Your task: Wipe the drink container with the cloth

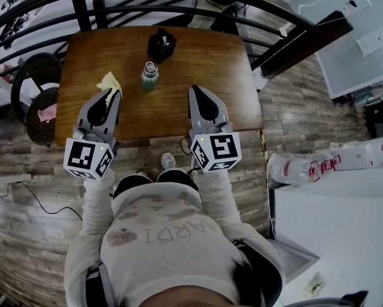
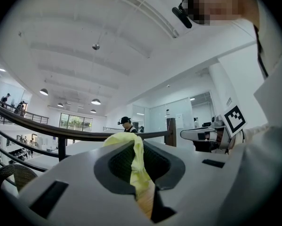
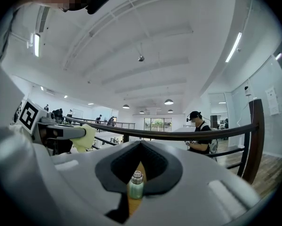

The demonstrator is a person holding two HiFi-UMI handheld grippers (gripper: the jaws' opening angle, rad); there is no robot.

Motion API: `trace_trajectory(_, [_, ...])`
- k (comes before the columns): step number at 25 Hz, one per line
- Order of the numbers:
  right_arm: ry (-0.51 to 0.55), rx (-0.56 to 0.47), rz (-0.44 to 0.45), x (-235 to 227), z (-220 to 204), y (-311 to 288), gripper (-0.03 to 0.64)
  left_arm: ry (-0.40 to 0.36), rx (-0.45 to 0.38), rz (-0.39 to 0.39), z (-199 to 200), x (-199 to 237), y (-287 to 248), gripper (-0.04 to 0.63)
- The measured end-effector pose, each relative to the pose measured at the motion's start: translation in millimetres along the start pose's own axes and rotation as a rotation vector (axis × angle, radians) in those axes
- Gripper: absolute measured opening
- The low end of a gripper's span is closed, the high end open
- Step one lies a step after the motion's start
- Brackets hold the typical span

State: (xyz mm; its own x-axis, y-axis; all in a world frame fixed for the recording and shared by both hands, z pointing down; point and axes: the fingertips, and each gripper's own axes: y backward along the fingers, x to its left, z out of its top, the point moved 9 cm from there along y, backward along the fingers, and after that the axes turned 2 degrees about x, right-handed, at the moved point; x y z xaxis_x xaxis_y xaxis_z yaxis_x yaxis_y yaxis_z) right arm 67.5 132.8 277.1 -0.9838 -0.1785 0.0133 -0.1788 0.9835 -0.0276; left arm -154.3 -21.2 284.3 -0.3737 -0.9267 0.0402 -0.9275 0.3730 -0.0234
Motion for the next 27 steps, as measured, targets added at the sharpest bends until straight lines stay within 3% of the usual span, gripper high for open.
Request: trace_trajectory(27, [-0.009,-0.011,-0.005,3.6,2.0,-3.9,0.011,0.014,-0.013,0.008,0.6,7.3,3.7,0.031])
